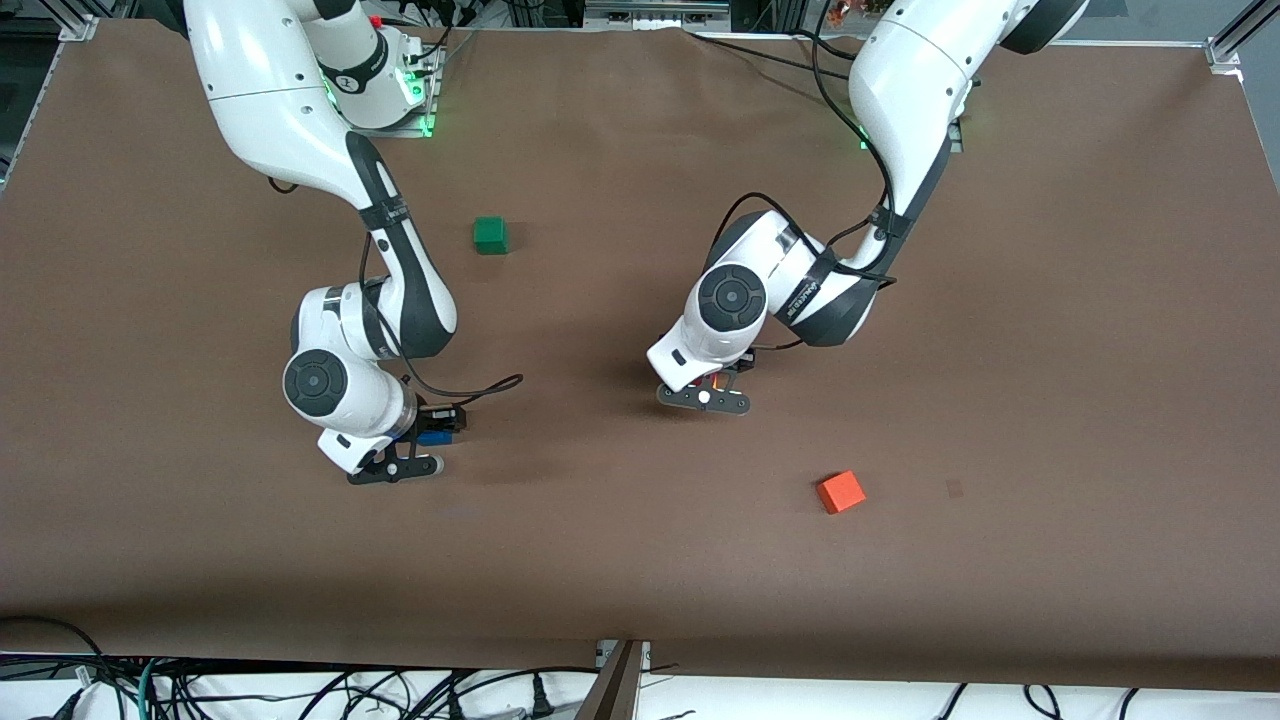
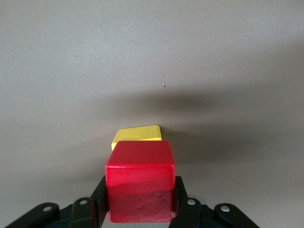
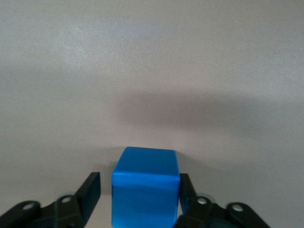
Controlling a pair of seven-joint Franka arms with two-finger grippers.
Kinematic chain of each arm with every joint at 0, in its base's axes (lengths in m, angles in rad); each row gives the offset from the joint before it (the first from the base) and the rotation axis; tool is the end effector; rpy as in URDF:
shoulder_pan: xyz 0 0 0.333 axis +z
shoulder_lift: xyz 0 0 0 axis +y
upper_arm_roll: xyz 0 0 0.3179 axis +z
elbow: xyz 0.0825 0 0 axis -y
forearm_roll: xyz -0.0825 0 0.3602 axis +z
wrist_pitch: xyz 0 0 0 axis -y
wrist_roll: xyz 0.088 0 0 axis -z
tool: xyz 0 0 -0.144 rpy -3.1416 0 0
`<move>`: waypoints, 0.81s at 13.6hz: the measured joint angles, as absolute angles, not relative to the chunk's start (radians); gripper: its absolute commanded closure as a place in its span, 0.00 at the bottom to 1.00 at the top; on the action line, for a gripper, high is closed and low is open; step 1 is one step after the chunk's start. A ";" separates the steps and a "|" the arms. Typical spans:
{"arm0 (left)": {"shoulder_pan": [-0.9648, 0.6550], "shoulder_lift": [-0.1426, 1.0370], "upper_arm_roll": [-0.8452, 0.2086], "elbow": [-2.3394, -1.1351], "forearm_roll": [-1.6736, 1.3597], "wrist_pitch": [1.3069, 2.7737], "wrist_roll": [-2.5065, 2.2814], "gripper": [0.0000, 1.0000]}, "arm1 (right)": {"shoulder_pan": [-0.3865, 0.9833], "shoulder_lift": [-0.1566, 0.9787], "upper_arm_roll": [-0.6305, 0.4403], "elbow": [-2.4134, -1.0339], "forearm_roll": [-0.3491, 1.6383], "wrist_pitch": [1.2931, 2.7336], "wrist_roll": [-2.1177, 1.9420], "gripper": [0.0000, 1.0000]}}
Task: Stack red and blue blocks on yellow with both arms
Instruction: 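Carry the red cube over the yellow cube while the right gripper grasps blue, then lower the red cube onto the yellow cube and open the left gripper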
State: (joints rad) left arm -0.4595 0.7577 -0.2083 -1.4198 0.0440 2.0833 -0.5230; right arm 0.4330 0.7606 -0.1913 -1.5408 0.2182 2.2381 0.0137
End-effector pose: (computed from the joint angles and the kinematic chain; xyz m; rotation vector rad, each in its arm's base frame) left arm 0.5636 -0.4097 0.2262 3.0853 -0.1822 -0.1937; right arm 0.6560 0.1913 0.1851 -3.1041 -0.2132 0.0771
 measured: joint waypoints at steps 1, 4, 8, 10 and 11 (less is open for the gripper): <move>-0.459 0.758 -0.207 -1.420 0.044 2.084 -0.524 1.00 | 0.432 0.761 -0.192 -1.540 0.229 2.238 0.014 0.69; -0.459 0.758 -0.205 -1.420 0.044 2.087 -0.524 1.00 | 0.427 0.760 -0.192 -1.522 0.255 2.222 0.014 0.71; -0.459 0.754 -0.205 -1.426 0.044 2.087 -0.525 1.00 | 0.423 0.744 -0.193 -1.461 0.257 2.147 0.014 0.71; -0.459 0.747 -0.205 -1.438 0.044 2.087 -0.532 1.00 | 0.422 0.719 -0.194 -1.445 0.257 2.104 0.014 0.71; -0.459 0.743 -0.205 -1.444 0.044 2.087 -0.536 1.00 | 0.422 0.701 -0.194 -1.440 0.258 2.078 0.014 0.71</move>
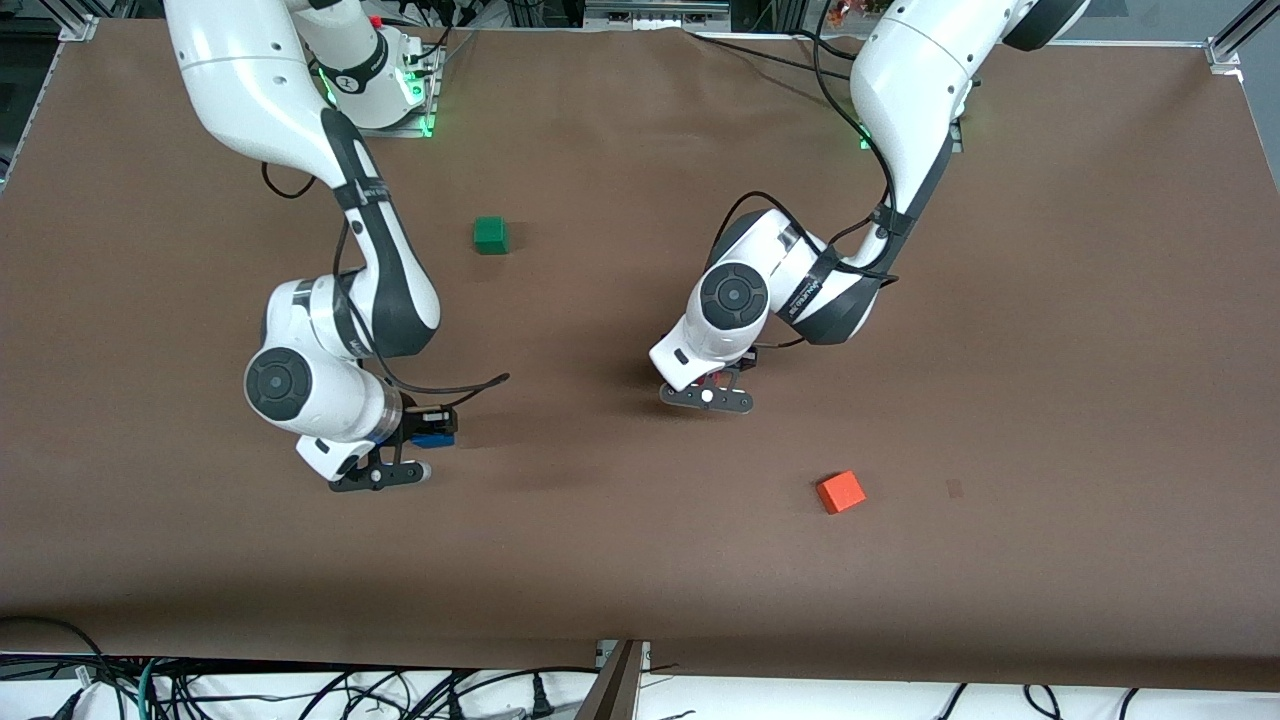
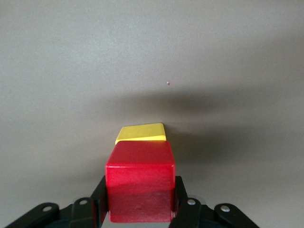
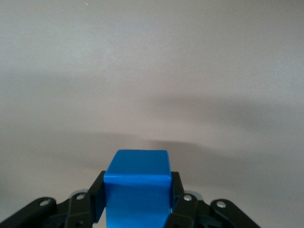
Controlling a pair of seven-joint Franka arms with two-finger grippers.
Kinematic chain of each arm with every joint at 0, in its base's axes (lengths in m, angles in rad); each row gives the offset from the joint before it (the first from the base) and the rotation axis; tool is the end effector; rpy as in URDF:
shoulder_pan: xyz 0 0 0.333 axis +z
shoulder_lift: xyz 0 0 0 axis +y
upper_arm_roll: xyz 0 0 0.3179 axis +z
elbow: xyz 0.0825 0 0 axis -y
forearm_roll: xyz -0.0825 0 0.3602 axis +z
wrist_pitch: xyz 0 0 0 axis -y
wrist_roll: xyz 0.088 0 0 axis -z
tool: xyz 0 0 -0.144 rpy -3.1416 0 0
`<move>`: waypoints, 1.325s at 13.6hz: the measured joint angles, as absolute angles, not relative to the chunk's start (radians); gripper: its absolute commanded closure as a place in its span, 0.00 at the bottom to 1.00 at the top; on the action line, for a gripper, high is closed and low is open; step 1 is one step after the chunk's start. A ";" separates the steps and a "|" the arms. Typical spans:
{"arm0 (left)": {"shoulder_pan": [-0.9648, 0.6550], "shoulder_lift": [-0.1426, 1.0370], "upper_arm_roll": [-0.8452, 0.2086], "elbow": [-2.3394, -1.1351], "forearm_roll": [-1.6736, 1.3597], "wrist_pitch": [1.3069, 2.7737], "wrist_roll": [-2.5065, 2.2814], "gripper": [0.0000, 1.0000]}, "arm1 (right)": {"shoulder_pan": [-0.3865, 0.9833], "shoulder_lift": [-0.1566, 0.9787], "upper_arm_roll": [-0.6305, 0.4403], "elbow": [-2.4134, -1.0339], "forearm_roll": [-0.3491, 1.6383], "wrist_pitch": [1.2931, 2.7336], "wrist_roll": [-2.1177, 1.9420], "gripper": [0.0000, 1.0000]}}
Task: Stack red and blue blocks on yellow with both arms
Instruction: 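Lower the red cube onto the yellow cube and open the left gripper, then withdraw the left gripper while the right gripper carries blue over the stack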
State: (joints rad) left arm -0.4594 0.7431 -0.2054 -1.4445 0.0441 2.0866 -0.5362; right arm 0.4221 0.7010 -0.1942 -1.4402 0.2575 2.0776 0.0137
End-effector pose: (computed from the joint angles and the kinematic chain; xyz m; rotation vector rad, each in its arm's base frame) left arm 0.5598 -0.4064 0.2260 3.0942 -0.1628 -0.2005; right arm 0.6678 0.1989 0.2551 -3.0448 -0.1908 0.0900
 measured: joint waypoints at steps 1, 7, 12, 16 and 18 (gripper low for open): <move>-0.459 0.741 -0.205 -1.448 0.044 2.087 -0.539 1.00 | 0.422 0.681 -0.195 -1.437 0.258 2.047 0.014 0.71; -0.457 0.739 -0.202 -1.448 0.044 2.085 -0.570 0.00 | 0.415 0.529 -0.214 -1.396 0.258 1.820 0.014 0.71; -0.388 0.692 -0.188 -1.258 0.044 1.795 -0.584 0.00 | 0.395 0.494 -0.217 -1.248 0.259 1.624 0.020 0.71; -0.200 0.650 -0.183 -1.107 0.045 1.655 -0.528 0.00 | 0.411 0.520 -0.151 -1.211 0.271 1.632 0.222 0.70; -0.104 0.641 -0.181 -1.094 0.045 1.646 -0.439 0.00 | 0.456 0.556 -0.117 -1.173 0.271 1.662 0.351 0.70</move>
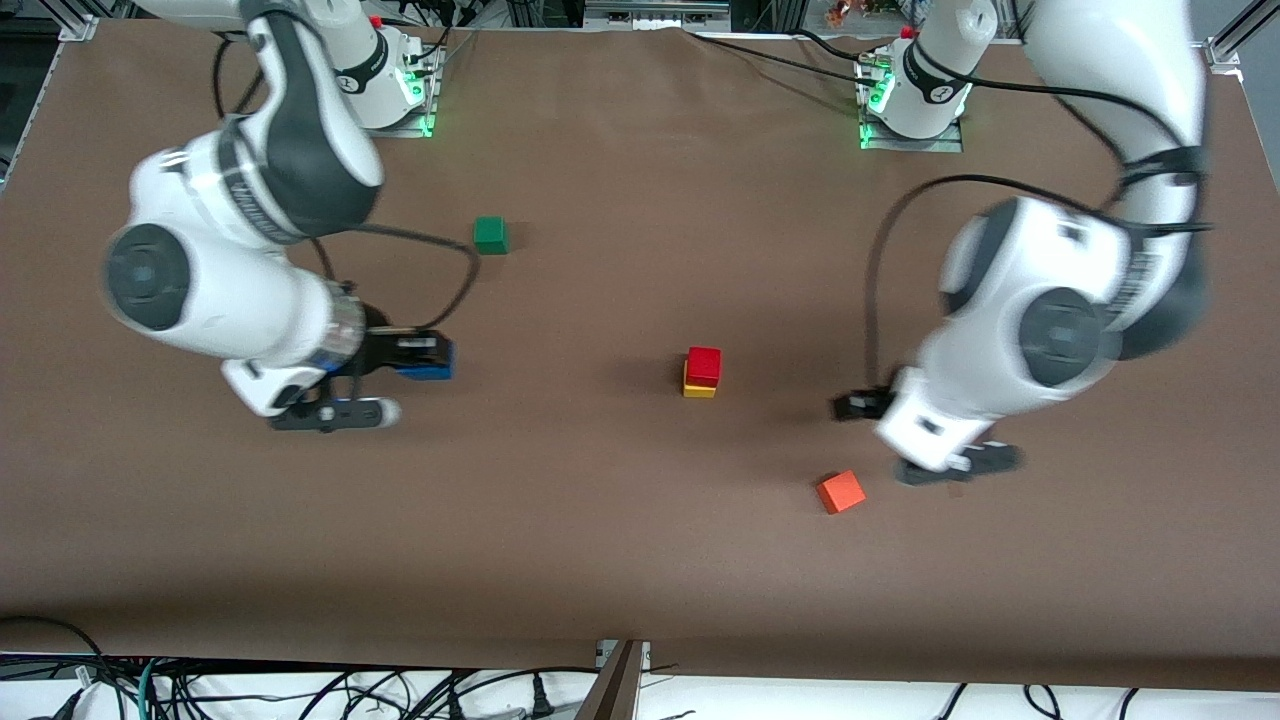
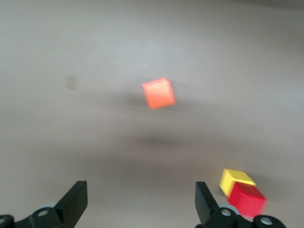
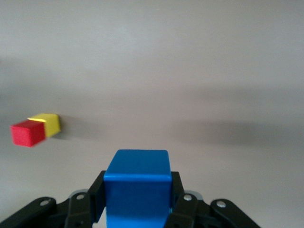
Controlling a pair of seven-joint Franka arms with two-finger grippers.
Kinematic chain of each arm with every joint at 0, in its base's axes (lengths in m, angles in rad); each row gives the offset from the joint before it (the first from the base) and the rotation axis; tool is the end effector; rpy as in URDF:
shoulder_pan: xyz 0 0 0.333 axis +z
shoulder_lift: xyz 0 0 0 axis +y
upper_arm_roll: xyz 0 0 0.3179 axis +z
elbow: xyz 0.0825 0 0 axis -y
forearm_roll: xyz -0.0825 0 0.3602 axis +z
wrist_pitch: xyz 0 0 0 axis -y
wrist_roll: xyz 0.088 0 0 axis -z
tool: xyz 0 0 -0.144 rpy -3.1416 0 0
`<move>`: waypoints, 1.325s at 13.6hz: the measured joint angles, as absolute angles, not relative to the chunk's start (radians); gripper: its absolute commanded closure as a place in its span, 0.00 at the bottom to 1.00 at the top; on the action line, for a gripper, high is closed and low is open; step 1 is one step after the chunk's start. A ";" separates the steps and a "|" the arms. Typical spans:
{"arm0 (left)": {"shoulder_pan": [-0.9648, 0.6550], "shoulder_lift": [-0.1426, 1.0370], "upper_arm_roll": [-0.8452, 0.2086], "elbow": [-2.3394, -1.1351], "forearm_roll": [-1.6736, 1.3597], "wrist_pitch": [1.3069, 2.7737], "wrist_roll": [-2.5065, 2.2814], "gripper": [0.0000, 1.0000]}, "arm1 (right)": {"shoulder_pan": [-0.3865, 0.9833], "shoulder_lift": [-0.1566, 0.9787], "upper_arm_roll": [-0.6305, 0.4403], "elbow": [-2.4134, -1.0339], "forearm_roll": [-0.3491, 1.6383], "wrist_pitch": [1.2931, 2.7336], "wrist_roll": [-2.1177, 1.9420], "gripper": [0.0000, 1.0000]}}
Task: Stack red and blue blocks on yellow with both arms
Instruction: 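Withdraw the left gripper while the right gripper carries blue over the stack, then lower the blue cube onto the red cube with the right gripper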
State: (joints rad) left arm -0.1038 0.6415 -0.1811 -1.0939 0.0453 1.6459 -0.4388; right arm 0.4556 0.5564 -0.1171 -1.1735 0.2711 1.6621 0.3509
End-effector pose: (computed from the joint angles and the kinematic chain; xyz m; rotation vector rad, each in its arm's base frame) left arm 0.6814 -0.1581 0.4139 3.0935 0.2787 -0.1518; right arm 0.6273 0.2790 0.4387 -2.9623 0.0450 0.1949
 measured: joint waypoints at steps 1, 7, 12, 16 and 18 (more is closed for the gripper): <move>-0.063 0.641 -0.180 -1.093 0.045 1.646 -0.409 0.00 | 0.491 0.577 -0.112 -1.162 0.271 1.696 0.408 0.70; 0.115 0.596 -0.182 -1.081 0.046 1.571 -0.216 0.00 | 0.734 0.706 -0.109 -1.122 0.231 1.908 0.721 0.70; 0.137 0.427 -0.182 -1.108 0.079 1.422 -0.117 0.00 | 0.866 0.799 -0.111 -1.094 0.148 2.041 0.872 0.69; 0.154 0.262 -0.182 -1.307 0.078 1.410 -0.096 0.00 | 0.898 0.871 -0.114 -1.048 0.123 2.117 0.904 0.69; 0.153 0.245 -0.181 -1.350 0.074 1.421 -0.097 0.00 | 0.903 0.894 -0.115 -1.036 0.119 2.161 0.904 0.69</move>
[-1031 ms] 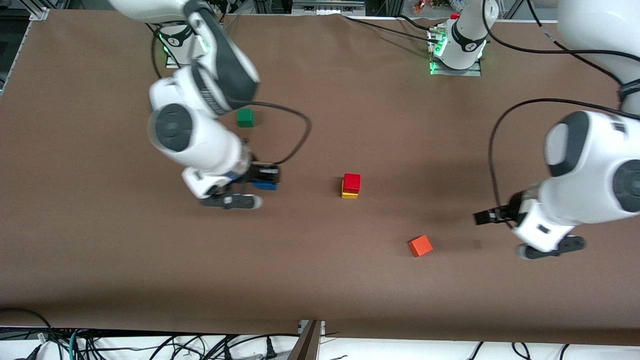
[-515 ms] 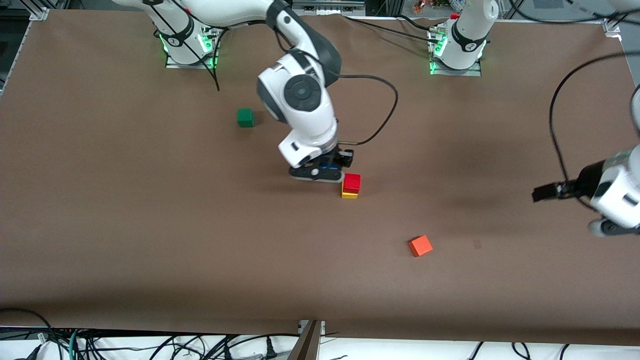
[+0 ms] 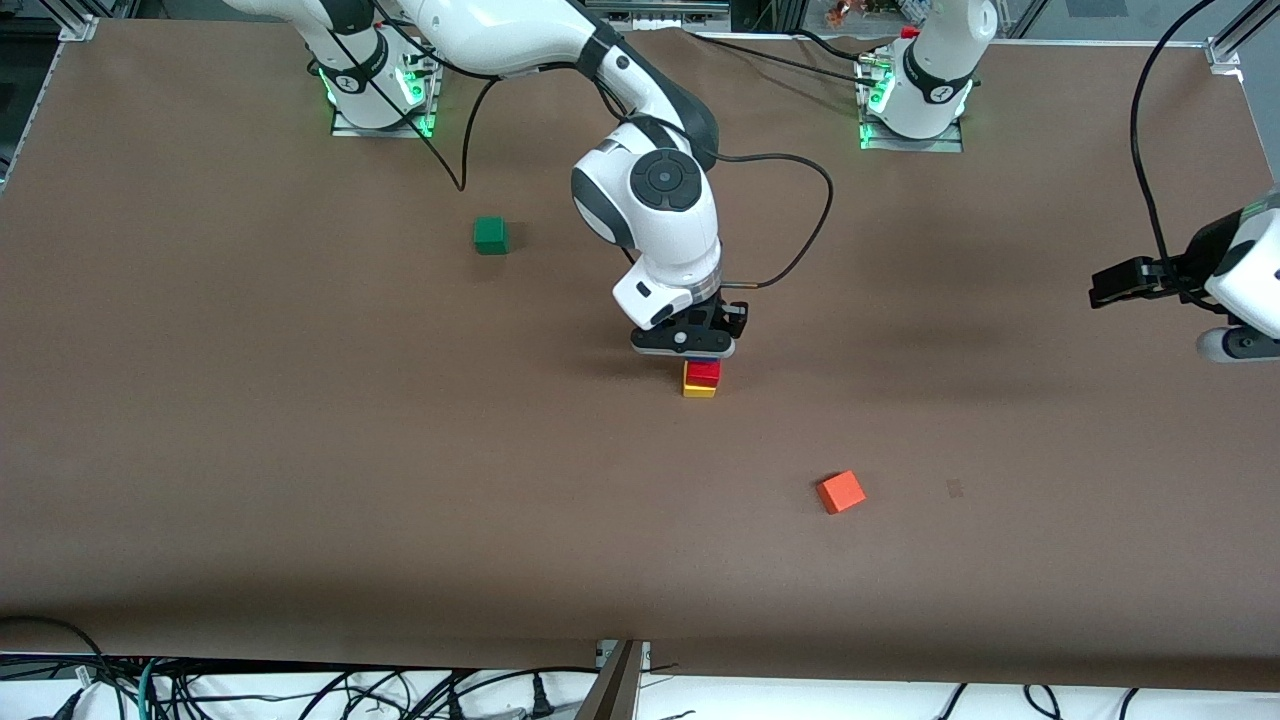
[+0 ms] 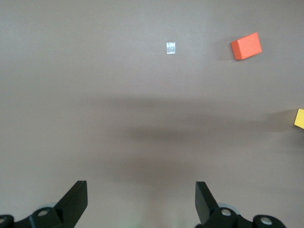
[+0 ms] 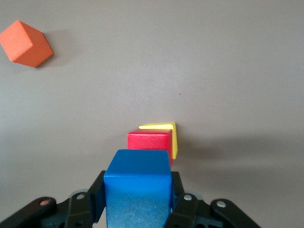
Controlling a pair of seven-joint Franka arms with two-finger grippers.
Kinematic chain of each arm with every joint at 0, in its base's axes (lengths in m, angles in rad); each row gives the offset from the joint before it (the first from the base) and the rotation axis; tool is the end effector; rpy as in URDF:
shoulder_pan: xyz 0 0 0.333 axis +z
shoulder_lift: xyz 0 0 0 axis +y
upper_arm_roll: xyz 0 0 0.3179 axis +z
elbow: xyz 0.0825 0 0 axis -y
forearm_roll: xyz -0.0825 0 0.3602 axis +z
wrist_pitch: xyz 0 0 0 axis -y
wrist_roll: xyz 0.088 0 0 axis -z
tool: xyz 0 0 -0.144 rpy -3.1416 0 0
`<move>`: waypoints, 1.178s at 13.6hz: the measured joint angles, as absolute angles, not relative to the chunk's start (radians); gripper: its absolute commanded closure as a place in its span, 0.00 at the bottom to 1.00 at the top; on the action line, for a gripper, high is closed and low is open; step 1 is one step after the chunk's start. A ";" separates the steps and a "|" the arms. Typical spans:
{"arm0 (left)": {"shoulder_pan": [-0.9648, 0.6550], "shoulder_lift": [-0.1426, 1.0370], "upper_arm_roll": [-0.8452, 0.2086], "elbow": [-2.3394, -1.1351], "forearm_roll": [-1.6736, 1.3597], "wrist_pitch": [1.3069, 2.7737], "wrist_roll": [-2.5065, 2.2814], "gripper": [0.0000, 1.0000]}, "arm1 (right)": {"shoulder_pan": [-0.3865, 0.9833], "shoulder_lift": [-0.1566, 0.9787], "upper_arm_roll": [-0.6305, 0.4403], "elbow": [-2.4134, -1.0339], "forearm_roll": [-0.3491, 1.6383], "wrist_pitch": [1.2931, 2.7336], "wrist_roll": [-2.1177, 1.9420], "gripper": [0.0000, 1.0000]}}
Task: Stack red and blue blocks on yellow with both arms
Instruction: 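Lower the blue cube onto the red cube with the right gripper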
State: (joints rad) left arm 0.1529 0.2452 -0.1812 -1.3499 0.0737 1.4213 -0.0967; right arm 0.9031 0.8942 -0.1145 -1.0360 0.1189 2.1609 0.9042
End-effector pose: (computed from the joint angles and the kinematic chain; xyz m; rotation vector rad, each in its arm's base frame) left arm 0.5806 0.0072 0.5400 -3.0885 -0.1155 0.2599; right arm 0.5247 0.5833 0.3006 -2.9385 0.1721 -0.2058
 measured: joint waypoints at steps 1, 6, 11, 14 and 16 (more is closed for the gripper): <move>0.153 0.246 -0.180 -1.360 0.067 1.428 -0.098 0.00 | 0.904 0.904 -0.115 -1.032 0.112 2.184 0.904 0.68; 0.159 0.257 -0.171 -1.371 0.061 1.438 -0.097 0.00 | 0.904 0.925 -0.119 -1.031 0.088 2.226 0.904 0.60; 0.159 0.260 -0.170 -1.371 0.061 1.441 -0.097 0.00 | 0.904 0.925 -0.120 -1.028 0.075 2.216 0.904 0.46; 0.159 0.263 -0.170 -1.371 0.061 1.442 -0.097 0.00 | 0.904 0.925 -0.121 -1.026 0.074 2.213 0.904 0.25; 0.160 0.265 -0.170 -1.371 0.061 1.442 -0.097 0.00 | 0.904 0.925 -0.121 -1.024 0.074 2.212 0.904 0.00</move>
State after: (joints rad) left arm 0.1595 0.2651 -0.1703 -1.3708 0.0607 1.4418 -0.0969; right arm 0.9044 0.9249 -0.1207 -1.0237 0.0744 2.2118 0.9042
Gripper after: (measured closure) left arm 0.000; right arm 0.330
